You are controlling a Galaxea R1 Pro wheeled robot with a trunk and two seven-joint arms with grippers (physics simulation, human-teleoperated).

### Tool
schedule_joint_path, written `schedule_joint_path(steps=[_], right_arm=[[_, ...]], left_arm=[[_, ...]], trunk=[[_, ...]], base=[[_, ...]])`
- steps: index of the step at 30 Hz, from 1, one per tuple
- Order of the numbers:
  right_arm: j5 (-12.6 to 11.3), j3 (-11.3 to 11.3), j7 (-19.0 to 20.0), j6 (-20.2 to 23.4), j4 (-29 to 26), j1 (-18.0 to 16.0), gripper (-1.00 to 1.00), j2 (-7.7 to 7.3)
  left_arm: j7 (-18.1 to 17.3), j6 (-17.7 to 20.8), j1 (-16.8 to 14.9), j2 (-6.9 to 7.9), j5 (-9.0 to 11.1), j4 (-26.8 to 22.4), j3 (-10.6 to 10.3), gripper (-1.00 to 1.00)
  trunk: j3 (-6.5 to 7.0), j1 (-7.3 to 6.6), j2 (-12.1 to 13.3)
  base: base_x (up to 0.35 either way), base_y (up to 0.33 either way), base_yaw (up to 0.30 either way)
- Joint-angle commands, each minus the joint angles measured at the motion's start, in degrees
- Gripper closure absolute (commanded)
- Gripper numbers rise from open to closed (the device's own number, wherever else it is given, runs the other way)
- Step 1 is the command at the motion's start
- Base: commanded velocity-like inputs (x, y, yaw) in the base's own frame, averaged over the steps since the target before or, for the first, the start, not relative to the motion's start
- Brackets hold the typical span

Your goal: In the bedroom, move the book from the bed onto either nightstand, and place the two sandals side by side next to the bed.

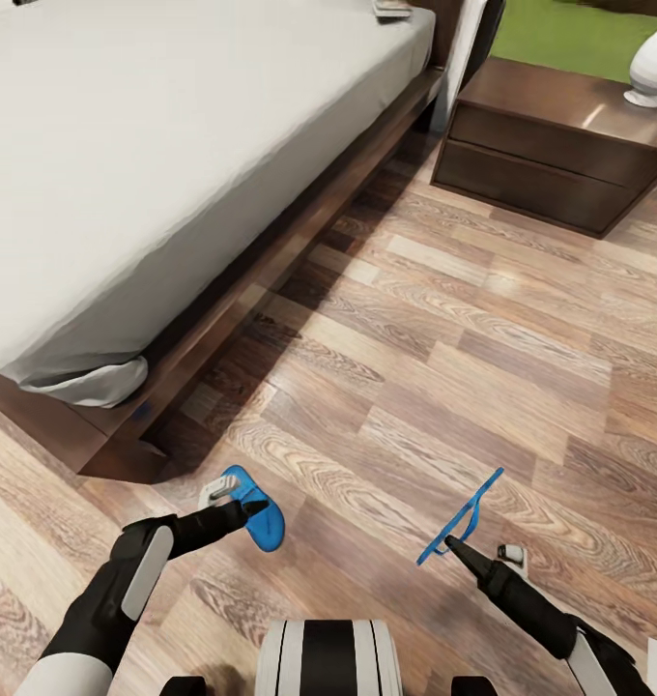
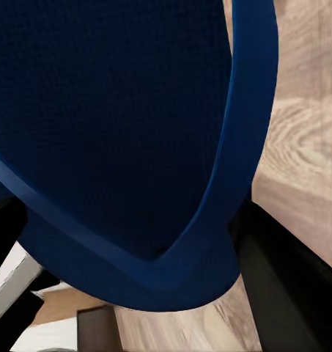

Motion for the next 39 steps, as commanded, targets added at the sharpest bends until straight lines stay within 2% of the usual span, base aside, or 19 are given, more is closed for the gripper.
schedule_joint_path(steps=[1, 3, 6, 8, 9, 13, 14, 19, 25, 39], right_arm=[[-0.26, -0.02, -0.56, 0.70, 0.13, -0.02, 1.00, 0.00], [-0.31, -0.03, -2.30, 0.68, 0.27, -0.02, 1.00, 0.00], [-0.43, 0.04, -5.19, 0.65, 0.43, -0.02, 1.00, 0.00], [-0.44, 0.09, -6.07, 0.64, 0.47, -0.02, 1.00, 0.00], [-0.46, 0.15, -6.63, 0.63, 0.49, -0.02, 1.00, 0.00], [-0.49, 0.31, -7.27, 0.59, 0.50, -0.02, 1.00, 0.02], [-0.45, 0.37, -7.43, 0.60, 0.51, -0.02, 1.00, 0.02], [-0.46, 0.39, -7.64, 0.59, 0.52, -0.02, 1.00, 0.07], [-0.62, 0.28, -7.62, 0.40, 0.50, -0.02, 1.00, 0.08], [-0.74, 0.18, -7.78, 0.61, 0.54, -0.02, 1.00, 0.29]], left_arm=[[-1.25, 0.36, 0.23, 0.30, 0.07, 0.27, 0.13, -1.00], [-3.42, 0.32, 0.69, 0.98, 0.04, 1.07, 0.16, -1.00], [-8.48, 0.08, 1.24, 2.44, 0.02, 3.42, 0.23, -1.00], [-11.55, -0.07, 1.38, 3.16, 0.01, 4.84, 0.25, -1.00], [-14.72, -0.20, 1.48, 3.86, -0.02, 6.55, 0.27, -1.00], [-20.67, -0.74, 1.57, 4.92, -0.08, 9.79, 0.37, -1.00], [-23.09, -1.25, 1.60, 5.26, -0.09, 10.70, 0.55, -1.00], [-27.33, -2.18, 1.63, 5.75, -0.13, 11.86, 0.89, -1.00], [-28.70, -2.53, 1.64, 5.64, 0.01, 12.14, 0.93, -1.00], [-28.98, -2.73, 1.64, 5.62, -0.21, 12.21, 1.05, -1.00]], trunk=[[0.20, -0.03, 0.00], [0.64, -0.08, 0.03], [1.31, -0.16, 0.07], [1.75, -0.21, 0.10], [1.97, -0.24, 0.11], [2.86, -0.34, 0.16], [3.08, -0.37, 0.18], [4.19, -0.50, 0.24], [5.52, -0.65, 0.32], [8.62, -1.01, 0.51]], base=[[0.000, 0.000, 0.000], [0.000, 0.000, 0.000], [0.000, 0.000, 0.000], [0.000, 0.000, 0.000], [0.000, 0.000, 0.000], [0.000, 0.000, 0.000], [0.000, 0.000, 0.000], [0.000, 0.000, 0.000], [0.000, 0.000, 0.000], [0.000, 0.000, 0.000]])
